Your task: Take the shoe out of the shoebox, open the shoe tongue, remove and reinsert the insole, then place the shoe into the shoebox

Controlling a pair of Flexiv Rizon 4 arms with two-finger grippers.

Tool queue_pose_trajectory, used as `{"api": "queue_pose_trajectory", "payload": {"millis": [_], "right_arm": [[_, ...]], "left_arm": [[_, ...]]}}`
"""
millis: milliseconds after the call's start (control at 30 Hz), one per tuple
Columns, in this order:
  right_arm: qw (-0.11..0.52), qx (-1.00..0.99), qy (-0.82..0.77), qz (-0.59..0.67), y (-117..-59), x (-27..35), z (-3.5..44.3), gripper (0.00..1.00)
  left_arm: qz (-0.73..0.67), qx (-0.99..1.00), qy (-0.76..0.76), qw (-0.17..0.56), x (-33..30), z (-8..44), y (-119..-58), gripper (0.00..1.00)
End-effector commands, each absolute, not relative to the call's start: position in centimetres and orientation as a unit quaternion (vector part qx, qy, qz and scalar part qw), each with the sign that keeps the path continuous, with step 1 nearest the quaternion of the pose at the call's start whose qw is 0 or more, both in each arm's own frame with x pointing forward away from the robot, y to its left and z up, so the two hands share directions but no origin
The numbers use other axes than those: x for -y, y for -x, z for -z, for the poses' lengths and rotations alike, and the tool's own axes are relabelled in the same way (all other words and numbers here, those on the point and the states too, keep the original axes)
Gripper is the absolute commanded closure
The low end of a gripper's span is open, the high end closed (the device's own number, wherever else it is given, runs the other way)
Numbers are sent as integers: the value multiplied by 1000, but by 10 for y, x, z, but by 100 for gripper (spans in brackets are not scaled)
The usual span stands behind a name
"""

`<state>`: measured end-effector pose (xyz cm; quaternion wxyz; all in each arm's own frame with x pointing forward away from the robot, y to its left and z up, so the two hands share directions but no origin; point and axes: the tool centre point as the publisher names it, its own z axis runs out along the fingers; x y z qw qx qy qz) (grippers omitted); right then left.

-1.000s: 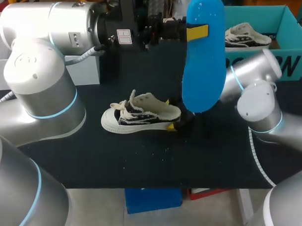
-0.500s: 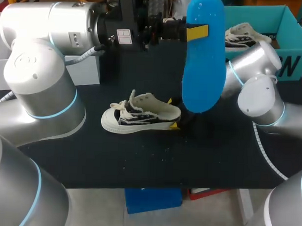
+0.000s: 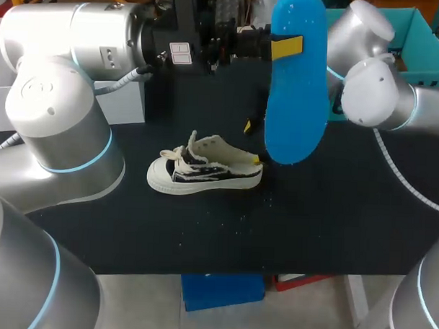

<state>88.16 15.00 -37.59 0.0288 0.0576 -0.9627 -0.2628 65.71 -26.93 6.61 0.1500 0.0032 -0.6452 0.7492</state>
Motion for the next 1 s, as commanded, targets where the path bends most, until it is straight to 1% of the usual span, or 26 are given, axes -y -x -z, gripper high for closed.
{"api": "queue_pose_trajectory", "payload": {"millis": [33, 233, 367, 733, 1000], "right_arm": [[-5, 997, -62, 37, -883, -156, 358, 0], [-28, 996, -69, -45, -882, -169, 360, 0], [-39, 995, -73, -63, -883, -179, 363, 0], [-43, 992, -98, -64, -896, -209, 361, 0], [-32, 993, -107, -48, -904, -228, 370, 0]], "left_arm": [[-750, 644, -4, 149, 271, -65, -656, 100], [-750, 644, -4, 149, 271, -65, -656, 100], [-750, 644, -4, 149, 271, -65, -656, 100], [-750, 644, -4, 149, 271, -65, -656, 100], [-750, 644, -4, 149, 271, -65, -656, 100]]}}
